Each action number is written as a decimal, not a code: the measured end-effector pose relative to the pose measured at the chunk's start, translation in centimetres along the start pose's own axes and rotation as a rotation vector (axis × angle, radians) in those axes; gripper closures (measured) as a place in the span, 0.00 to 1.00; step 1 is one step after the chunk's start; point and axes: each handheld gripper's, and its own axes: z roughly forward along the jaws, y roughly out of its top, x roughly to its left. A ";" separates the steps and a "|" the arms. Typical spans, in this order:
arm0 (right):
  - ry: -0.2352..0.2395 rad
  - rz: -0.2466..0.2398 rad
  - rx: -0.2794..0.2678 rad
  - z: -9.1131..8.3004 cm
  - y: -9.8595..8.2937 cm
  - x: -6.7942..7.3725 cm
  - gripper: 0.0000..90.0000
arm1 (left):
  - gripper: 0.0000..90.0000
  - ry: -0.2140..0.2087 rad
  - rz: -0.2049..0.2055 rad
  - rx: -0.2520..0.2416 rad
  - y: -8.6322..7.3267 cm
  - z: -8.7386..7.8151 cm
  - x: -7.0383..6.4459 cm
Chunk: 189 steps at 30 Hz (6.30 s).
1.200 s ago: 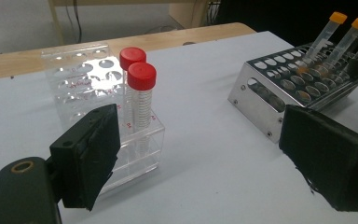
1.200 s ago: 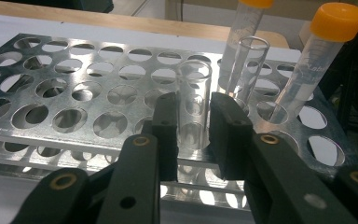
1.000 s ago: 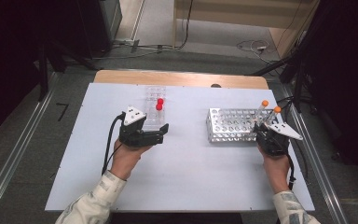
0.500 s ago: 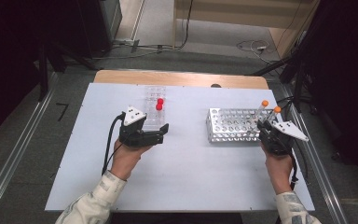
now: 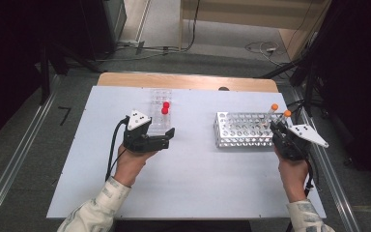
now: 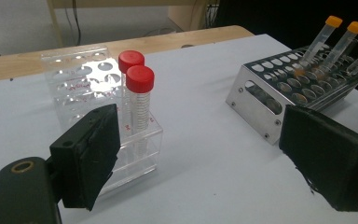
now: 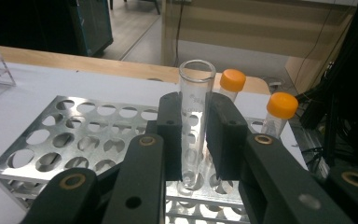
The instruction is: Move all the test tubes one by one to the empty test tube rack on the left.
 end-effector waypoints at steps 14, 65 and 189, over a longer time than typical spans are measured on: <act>0.117 -0.012 -0.006 -1.2 1.0 2.5 0.82 | 0.14 -0.002 -0.003 -0.003 0.0 -0.1 0.0; 0.597 -0.208 0.060 -0.4 -0.8 20.2 0.82 | 0.69 -0.206 0.150 0.007 -0.7 -0.1 -4.7; 0.486 -0.133 0.104 -1.0 -1.3 11.5 0.36 | 0.66 0.124 -0.029 -0.015 2.7 5.2 5.0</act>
